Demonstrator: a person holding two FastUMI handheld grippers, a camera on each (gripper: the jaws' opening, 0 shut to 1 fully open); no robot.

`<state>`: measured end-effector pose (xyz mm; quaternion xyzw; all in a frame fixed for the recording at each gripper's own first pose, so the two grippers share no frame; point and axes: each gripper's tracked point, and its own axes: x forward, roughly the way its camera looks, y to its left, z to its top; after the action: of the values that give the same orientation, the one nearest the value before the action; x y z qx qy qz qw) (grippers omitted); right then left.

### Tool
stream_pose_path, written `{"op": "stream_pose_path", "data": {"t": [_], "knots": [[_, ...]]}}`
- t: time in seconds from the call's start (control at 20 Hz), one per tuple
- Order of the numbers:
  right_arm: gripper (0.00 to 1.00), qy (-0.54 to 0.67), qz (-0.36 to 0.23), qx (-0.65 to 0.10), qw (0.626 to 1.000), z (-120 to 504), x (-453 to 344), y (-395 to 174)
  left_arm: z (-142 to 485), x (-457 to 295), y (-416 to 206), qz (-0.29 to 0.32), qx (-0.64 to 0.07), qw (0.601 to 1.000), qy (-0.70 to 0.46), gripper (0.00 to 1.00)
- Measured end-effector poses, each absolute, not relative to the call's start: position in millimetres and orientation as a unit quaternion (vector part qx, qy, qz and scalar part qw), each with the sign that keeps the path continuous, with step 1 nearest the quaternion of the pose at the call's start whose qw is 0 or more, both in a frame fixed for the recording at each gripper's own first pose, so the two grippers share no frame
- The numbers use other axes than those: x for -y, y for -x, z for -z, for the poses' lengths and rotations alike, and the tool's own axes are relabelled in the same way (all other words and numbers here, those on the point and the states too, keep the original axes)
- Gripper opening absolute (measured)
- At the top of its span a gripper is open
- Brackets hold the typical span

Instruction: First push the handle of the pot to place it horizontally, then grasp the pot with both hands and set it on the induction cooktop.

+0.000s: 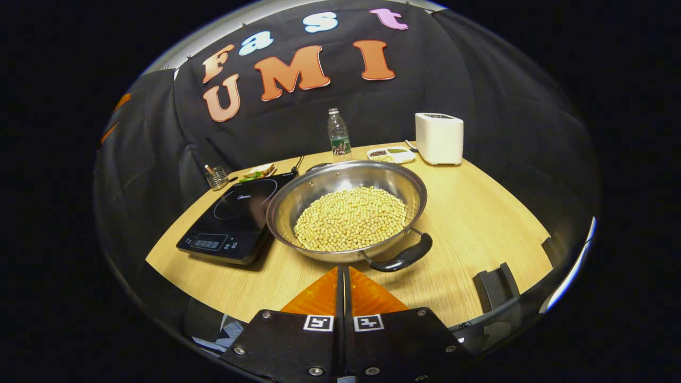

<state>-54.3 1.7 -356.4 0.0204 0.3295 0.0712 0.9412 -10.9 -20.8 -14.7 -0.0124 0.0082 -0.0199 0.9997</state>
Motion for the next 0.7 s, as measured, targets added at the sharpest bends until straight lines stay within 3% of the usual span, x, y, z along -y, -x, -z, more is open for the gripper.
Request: {"op": "stream_pose_path", "data": {"t": [0.7], "knots": [[0.00,-0.084,-0.020,-0.371,0.924,386,24,30,20,14,-5,0.016,-0.008,1.000,0.011,0.98]]}}
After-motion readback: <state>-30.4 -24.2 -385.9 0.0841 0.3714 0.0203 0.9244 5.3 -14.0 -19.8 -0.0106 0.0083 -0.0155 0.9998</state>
